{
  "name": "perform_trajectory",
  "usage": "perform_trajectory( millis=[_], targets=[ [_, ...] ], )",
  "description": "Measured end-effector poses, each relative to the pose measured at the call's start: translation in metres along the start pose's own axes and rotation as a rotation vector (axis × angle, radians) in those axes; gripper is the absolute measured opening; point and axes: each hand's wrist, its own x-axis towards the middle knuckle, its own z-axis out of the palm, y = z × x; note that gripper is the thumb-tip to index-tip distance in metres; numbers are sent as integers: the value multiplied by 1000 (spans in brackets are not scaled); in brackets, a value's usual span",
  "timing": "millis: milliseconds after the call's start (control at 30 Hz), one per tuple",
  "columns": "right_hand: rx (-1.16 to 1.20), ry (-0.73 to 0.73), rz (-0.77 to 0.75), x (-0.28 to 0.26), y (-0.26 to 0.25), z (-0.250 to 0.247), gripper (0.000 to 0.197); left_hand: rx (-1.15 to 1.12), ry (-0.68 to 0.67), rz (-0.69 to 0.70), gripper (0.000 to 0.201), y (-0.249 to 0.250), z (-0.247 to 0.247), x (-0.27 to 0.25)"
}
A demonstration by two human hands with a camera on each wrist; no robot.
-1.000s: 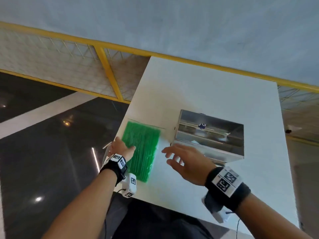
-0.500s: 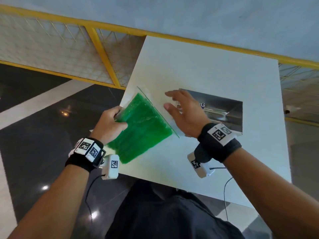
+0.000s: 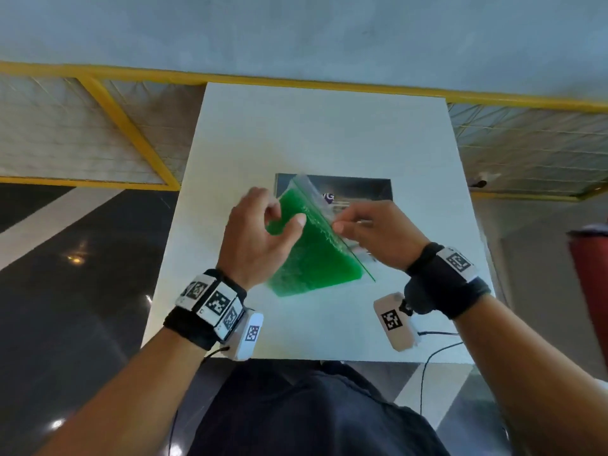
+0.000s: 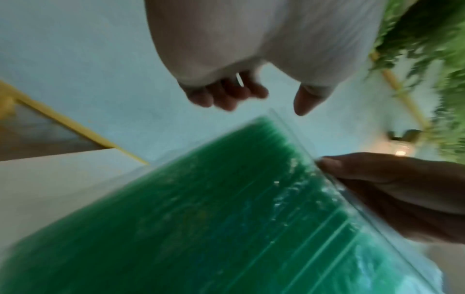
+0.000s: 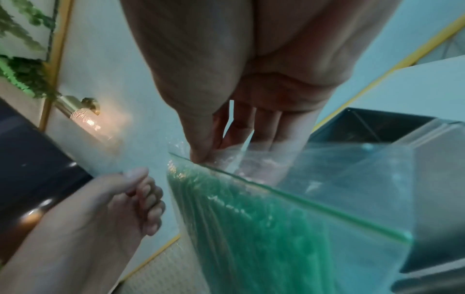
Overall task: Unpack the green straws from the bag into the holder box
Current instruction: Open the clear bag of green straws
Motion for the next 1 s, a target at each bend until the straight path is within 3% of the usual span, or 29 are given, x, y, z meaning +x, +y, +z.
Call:
perform_trajectory(
  millis=[67, 167, 533, 867, 933, 1000],
  targets=[
    [69, -1, 9, -5, 3, -3, 11, -5, -123, 5, 45, 21, 13, -1],
    [145, 12, 34, -11, 7, -6, 19, 8, -188, -21, 53, 39, 33, -4],
    [721, -30, 162, -22, 18, -4, 24, -320, -235, -96, 34, 47, 50, -7],
    [530, 73, 47, -7, 27, -6, 12, -308, -114, -53, 36, 37, 59, 2],
    [580, 164, 86, -3, 35, -15, 10, -329, -53, -86, 33, 29, 54, 6],
    [432, 216, 138, 0, 45, -27, 11, -339, -20, -91, 34, 22, 45, 11]
  ],
)
